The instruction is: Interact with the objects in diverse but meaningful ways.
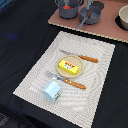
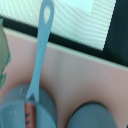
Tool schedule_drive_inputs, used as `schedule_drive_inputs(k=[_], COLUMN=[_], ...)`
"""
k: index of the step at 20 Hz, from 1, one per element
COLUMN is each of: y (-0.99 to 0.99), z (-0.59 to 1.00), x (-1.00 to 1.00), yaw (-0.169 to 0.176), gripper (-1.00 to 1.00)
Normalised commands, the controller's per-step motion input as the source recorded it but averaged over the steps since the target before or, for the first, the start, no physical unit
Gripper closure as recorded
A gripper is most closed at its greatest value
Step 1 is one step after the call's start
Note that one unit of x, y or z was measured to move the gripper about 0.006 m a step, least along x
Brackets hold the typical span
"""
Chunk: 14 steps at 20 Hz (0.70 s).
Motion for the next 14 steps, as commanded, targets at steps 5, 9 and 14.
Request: schedule_drive_inputs(k=[5, 9, 14], y=[-0.93, -0.92, -0.67], z=[-0.57, -0.57, -0.33], x=[-0.41, -0.44, -0.36], yaw=[0.000, 0.000, 0.000], gripper=[-1.00, -1.00, -1.00])
